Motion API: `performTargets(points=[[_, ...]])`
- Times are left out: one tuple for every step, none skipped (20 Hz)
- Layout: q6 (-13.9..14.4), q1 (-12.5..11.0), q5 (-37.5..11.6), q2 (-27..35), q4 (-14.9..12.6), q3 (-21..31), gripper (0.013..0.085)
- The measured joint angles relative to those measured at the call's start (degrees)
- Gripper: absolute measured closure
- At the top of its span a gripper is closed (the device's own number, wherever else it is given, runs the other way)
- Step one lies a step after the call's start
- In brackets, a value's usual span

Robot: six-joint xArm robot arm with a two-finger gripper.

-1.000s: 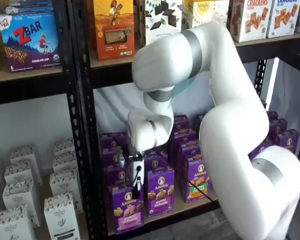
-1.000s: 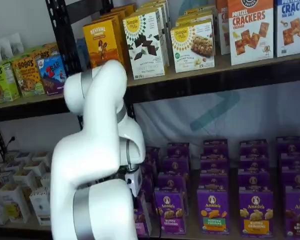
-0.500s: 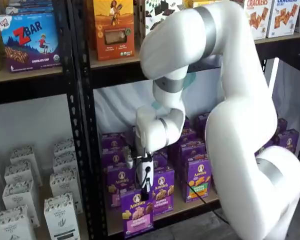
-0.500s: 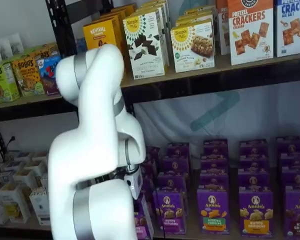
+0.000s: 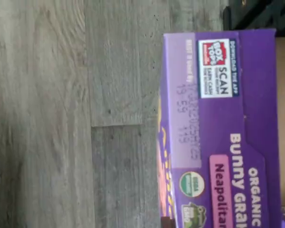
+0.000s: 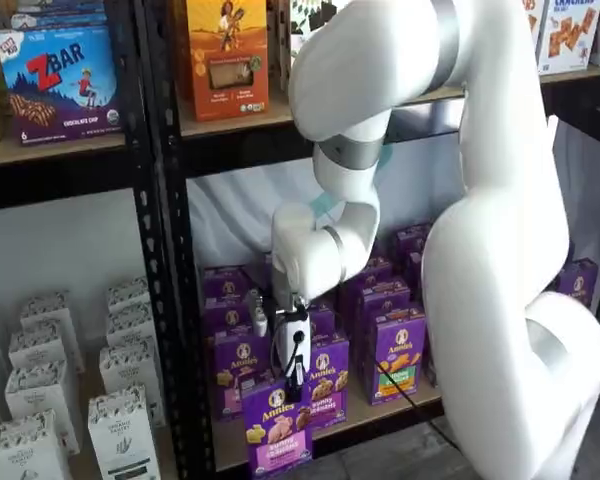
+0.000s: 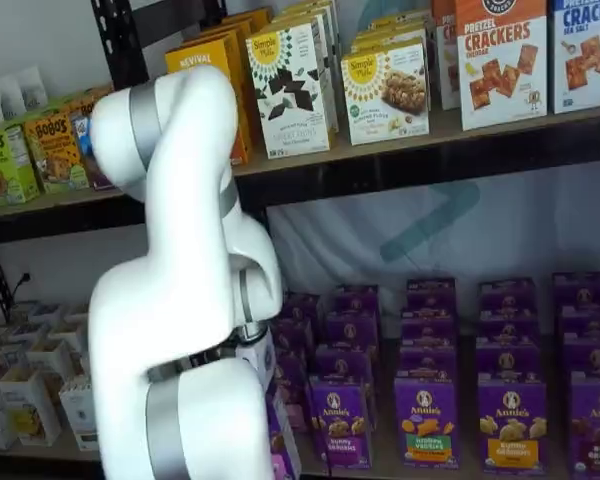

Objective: Pick up the purple box with a pink patch in the middle, on the bottom shelf, the first box from the left

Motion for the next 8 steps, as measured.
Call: performTargets(points=[[0.5, 0.3, 0.1, -0.9, -0.2, 0.8, 0.0650], [1.1, 0.5, 0.2, -1.6, -0.6, 1.3, 0.0650], [1.7, 0.8, 0.4, -2.4, -1.0, 2.0, 0.0650], [2.0, 1.0, 0.4, -3.0, -1.1, 2.6, 0.0650], [2.3, 1.2, 0.5, -3.8, -1.1, 3.2, 0.0650], [2.4, 1.3, 0.5, -4.3, -1.1, 3.7, 0.0650], [2.4, 1.4, 0.3, -4.8, -1.0, 4.2, 0.0650], [1.9, 1.6, 0.2, -5.5, -0.3, 4.8, 0.0650]])
